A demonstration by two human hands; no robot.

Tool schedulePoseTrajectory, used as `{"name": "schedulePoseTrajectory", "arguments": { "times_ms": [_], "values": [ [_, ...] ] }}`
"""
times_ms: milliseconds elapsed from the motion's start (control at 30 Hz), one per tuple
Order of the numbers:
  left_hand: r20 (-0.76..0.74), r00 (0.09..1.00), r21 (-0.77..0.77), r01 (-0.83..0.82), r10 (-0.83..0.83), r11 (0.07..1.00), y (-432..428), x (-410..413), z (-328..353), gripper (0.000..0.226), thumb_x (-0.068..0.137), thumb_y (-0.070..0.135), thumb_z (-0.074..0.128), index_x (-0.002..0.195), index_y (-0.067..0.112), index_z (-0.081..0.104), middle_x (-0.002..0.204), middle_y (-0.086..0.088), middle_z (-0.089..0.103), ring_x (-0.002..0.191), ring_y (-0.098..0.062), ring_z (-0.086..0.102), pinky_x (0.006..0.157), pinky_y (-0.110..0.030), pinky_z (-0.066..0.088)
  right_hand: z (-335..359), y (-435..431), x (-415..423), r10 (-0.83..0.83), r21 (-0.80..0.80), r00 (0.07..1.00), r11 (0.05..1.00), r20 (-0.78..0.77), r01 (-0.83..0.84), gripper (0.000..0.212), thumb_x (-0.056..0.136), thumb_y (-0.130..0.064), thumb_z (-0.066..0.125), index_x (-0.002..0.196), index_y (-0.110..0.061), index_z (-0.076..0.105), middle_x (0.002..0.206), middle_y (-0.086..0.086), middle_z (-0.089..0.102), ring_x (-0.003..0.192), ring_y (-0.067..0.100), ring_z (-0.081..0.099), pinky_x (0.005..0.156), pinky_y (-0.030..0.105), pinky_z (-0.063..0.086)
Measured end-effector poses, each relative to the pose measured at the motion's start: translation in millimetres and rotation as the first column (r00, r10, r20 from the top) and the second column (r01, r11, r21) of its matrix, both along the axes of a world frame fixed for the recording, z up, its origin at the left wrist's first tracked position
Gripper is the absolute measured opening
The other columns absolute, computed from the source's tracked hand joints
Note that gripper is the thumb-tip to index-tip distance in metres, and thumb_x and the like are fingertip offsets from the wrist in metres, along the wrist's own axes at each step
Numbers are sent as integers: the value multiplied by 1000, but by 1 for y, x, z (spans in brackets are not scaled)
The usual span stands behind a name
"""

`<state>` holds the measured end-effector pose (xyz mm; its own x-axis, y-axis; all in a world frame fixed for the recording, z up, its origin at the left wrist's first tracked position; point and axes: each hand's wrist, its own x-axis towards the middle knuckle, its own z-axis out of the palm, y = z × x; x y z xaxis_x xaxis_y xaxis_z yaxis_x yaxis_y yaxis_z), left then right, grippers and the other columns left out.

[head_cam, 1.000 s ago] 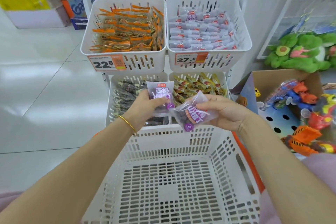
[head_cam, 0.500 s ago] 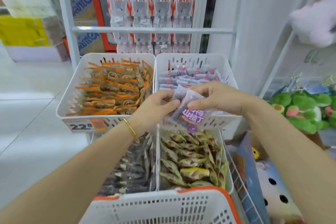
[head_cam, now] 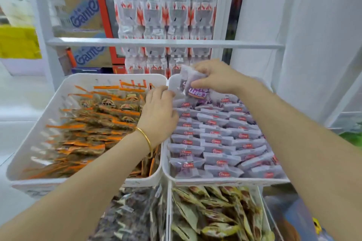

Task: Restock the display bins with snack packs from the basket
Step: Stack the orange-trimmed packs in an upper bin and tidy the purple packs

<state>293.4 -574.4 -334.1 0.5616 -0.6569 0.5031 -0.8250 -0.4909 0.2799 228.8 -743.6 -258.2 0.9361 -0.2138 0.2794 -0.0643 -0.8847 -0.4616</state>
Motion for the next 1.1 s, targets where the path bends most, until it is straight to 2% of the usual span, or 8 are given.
{"name": "schedulePoseTrajectory", "arguments": {
  "times_ms": [100,233,433,500,700,833,1000,1100],
  "values": [
    [1,1000,-33,23,-23,999,4,3,-5,45,87,7,52,130,1,44,140,-15,34,135,-31,23,113,-34,12,-3,6,14,35,-91,990,995,-140,-48,40,85,-29,66,106,5,59,117,22,59,107,38,56,93,49,44],
    [36,999,-44,35,-33,998,5,3,-5,44,87,6,52,130,2,45,141,-14,34,134,-30,23,112,-33,14,7,-2,-9,-53,66,998,996,-29,55,31,88,-27,64,91,3,58,94,17,58,83,25,53,72,34,40],
    [263,963,17,48,-51,999,-12,4,9,25,78,3,65,102,2,63,141,-21,41,132,-41,33,104,-54,35,-13,-11,-44,-235,223,972,948,3,228,22,90,-24,62,100,-5,64,95,8,66,89,25,62,79,39,50],
    [333,941,72,43,-64,996,-20,4,15,15,80,4,64,95,4,66,148,-20,32,139,-39,25,108,-54,29,-20,-11,-47,-305,271,949,923,80,273,24,91,-25,60,104,-6,63,97,7,65,89,22,61,79,39,50],
    [348,935,320,-51,-67,946,-42,11,19,21,92,20,56,111,18,64,158,-10,-9,145,-29,-9,118,-47,3,-31,-8,-48,-413,408,876,865,247,293,8,94,-24,55,101,-20,57,97,0,59,91,17,57,74,28,47],
    [326,945,349,-97,-24,932,-52,13,19,20,90,21,59,109,20,66,159,-8,-2,145,-28,1,118,-45,4,-38,-10,-46,-434,462,866,839,248,288,6,94,-27,55,97,-22,54,95,-2,59,90,16,57,78,30,48],
    [417,909,335,-146,-7,931,-55,13,20,25,88,16,60,114,17,64,155,-8,17,141,-30,15,117,-46,11,-45,-9,-51,-454,606,845,768,283,210,5,95,-23,54,98,-19,56,88,-4,59,74,3,56,45,5,41],
    [433,900,348,-117,-49,930,-53,15,21,35,90,11,54,125,15,56,155,-9,19,141,-29,19,117,-42,12,-48,-9,-52,-494,620,813,753,310,221,5,95,-23,54,100,-21,55,91,-3,60,82,10,59,56,14,46]
  ]
}}
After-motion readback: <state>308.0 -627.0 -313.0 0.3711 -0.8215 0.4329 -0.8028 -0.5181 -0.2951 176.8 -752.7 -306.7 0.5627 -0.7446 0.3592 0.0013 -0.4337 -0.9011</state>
